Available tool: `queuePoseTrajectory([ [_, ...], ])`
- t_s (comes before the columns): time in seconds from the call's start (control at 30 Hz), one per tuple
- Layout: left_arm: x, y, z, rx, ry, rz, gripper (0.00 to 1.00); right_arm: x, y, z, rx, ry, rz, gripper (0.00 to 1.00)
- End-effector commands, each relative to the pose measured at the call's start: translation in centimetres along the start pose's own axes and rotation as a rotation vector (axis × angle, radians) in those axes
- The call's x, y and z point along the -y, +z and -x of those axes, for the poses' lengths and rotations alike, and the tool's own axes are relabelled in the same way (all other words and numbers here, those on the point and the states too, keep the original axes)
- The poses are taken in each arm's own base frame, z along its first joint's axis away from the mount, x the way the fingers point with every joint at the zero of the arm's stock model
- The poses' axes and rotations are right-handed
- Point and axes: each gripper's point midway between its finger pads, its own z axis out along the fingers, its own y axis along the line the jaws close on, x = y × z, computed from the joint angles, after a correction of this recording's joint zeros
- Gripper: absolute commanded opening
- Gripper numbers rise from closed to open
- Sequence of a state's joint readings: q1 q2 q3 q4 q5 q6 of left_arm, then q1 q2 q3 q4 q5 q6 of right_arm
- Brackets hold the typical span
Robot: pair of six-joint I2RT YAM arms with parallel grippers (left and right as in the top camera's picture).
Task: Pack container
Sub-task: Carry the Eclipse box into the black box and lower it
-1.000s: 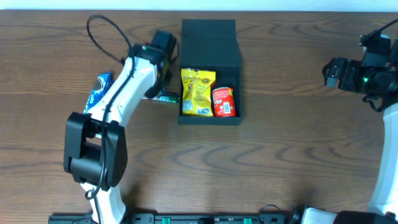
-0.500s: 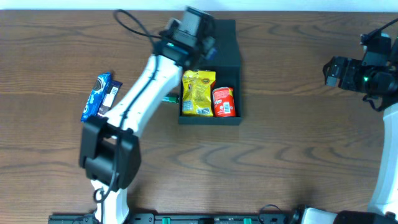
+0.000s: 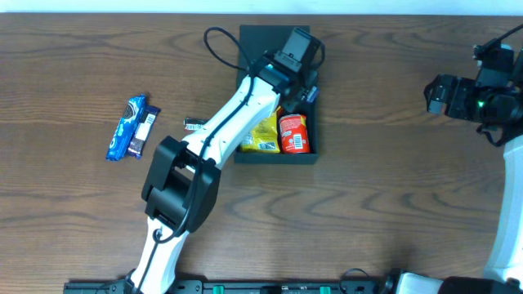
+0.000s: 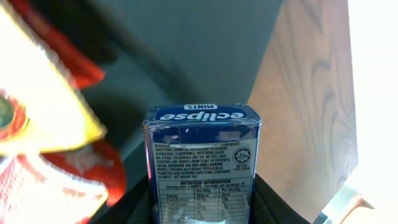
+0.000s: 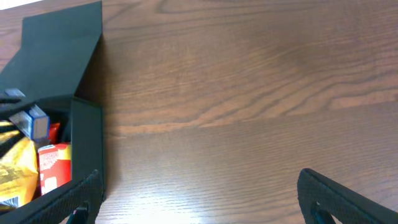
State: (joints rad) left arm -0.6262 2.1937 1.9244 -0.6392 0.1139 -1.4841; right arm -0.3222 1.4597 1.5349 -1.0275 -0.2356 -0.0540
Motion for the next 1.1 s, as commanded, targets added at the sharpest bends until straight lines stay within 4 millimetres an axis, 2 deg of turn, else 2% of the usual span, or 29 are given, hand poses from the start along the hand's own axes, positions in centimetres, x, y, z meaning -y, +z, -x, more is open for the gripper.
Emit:
queuePoseTrajectory([
  [0.0,-0.1,-0.4,0.0,0.014,-0.086,0.016,0.06,0.1,0.1,-0.3,-0.007,0.020,0.005,0.99],
  [0.13,-1.2,-0.1,0.3,0.043,-0.178,0.058,0.05,0.1,0.1,-0.3,-0.007,0.021,0.005,0.99],
  [0.4,-1.3,-0.1,0.7,0.136,-0.301,0.045,0.06,-0.4,0.1,-0.2,-0.006,0.024,0.034,0.99],
  [0.93,-0.8,-0.2,1.8,0.218,-0.366,0.005,0.06,-0.4,0.1,-0.2,-0.006,0.024,0.035,0.99],
  [1.07,-1.1,0.7,1.4,0.204,-0.362,0.015,0.06,-0.4,0.1,-0.2,-0.006,0.024,0.035,0.99],
])
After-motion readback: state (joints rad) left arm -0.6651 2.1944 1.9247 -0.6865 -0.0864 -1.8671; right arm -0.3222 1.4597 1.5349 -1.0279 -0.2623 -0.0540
